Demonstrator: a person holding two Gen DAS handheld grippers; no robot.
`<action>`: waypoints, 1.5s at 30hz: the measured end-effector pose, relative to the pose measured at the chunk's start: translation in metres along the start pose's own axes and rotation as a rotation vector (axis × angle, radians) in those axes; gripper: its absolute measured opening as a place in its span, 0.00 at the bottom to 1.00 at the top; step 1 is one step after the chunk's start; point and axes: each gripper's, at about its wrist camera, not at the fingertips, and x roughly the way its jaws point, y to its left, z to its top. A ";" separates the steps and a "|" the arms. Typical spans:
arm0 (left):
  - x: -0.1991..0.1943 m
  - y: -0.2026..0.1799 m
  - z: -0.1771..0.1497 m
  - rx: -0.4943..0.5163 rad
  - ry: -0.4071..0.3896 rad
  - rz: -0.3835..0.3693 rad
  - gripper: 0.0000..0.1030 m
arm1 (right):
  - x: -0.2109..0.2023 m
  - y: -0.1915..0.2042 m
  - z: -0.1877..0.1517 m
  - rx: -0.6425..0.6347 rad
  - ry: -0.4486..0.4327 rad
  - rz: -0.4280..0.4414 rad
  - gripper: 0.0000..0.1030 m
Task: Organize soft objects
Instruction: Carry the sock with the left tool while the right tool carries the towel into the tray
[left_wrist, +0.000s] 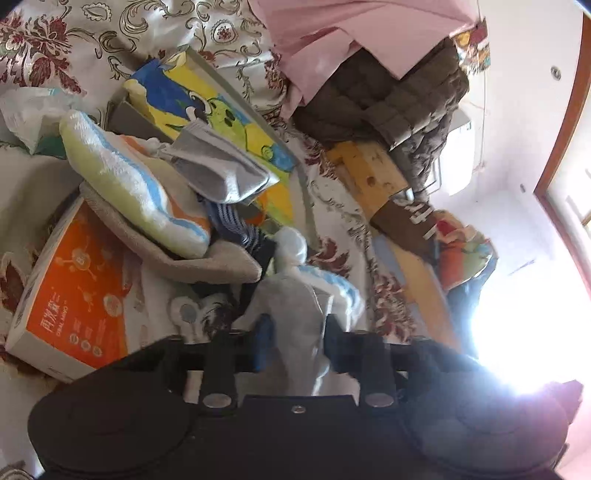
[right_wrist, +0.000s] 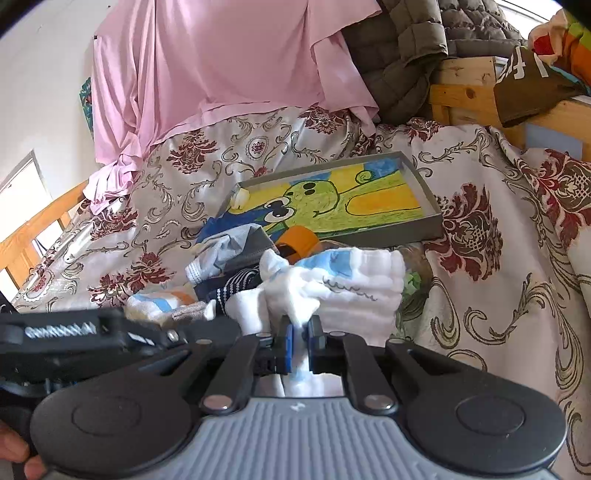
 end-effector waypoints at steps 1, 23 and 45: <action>0.000 0.000 0.000 0.010 -0.002 0.010 0.11 | 0.000 0.001 0.000 -0.005 -0.003 -0.002 0.08; -0.046 -0.083 0.067 0.204 -0.226 0.023 0.00 | -0.036 -0.015 0.063 0.035 -0.291 0.069 0.08; 0.078 -0.061 0.217 0.272 -0.337 0.191 0.00 | 0.154 -0.080 0.118 0.259 -0.119 0.043 0.09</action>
